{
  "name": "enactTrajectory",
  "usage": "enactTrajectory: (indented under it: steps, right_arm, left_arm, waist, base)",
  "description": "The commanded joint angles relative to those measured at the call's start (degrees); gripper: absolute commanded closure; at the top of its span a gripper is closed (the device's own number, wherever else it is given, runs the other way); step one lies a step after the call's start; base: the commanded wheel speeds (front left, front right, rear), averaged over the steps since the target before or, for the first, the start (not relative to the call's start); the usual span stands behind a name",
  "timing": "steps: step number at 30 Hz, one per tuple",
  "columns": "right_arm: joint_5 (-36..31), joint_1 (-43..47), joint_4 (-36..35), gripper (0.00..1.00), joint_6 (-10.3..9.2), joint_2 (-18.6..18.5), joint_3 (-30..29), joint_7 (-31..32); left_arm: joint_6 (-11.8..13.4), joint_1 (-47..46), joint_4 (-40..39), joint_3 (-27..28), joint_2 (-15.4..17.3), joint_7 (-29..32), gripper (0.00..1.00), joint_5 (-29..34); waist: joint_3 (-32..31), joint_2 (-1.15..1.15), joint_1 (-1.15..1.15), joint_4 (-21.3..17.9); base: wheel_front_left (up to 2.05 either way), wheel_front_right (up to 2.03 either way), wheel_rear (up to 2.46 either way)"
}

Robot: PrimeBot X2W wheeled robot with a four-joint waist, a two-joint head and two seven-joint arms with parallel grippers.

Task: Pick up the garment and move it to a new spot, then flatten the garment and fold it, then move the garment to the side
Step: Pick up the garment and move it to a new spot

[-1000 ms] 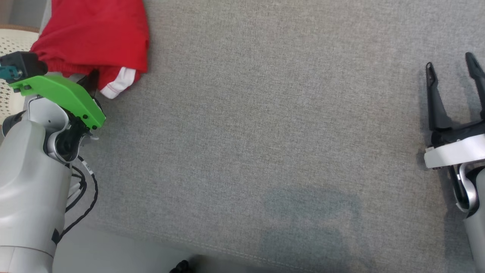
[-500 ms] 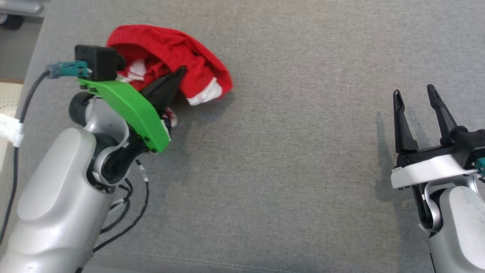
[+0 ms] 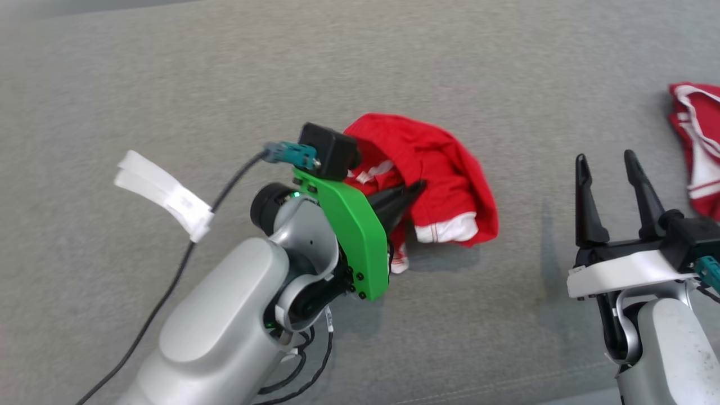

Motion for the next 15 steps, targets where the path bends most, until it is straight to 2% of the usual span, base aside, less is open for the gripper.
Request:
enactTrajectory:
  steps: [1, 6, 7, 9, 15]
  right_arm:
    - [0.5, 1.0, -0.1, 0.0, -0.05, 0.6, 0.4, -0.2]
    - [1.0, 1.1, -0.1, 0.0, -0.04, 1.6, 0.7, -0.1]
    - [1.1, 1.2, -0.2, 0.0, -0.04, 1.8, 0.6, -0.1]
    - [1.1, 1.7, -0.5, 0.0, -0.04, 1.9, 0.0, -0.1]
    - [0.4, 2.4, -1.1, 0.0, -0.04, 2.1, -2.1, -0.2]
  left_arm:
    - [0.4, 0.6, 2.9, -0.9, -0.4, -0.6, 1.0, 1.6]
    - [-0.1, 0.7, 13.1, -2.5, -2.6, -4.4, 0.99, 3.8]
    - [0.0, 0.5, 15.2, -2.7, -2.9, -5.7, 0.78, 4.7]
    - [-0.5, 0.2, 19.9, -3.2, -4.1, -8.8, 0.0, 5.9]
    - [-0.4, 1.5, 21.0, -3.6, -4.2, -13.5, 0.0, 7.7]
  waist:
    - [-0.7, -0.01, 0.0, -9.5]
    - [1.1, -0.01, 0.0, -13.8]
    - [1.4, -0.01, 0.0, -14.1]
    - [1.9, -0.01, 0.0, -14.5]
    - [1.4, -0.01, 0.0, -12.7]
  base:
    - [0.0, 0.0, 0.0]
    - [0.0, 0.0, 0.0]
    - [0.0, 0.0, 0.0]
    - [0.0, 0.0, 0.0]
    - [0.0, 0.0, 0.0]
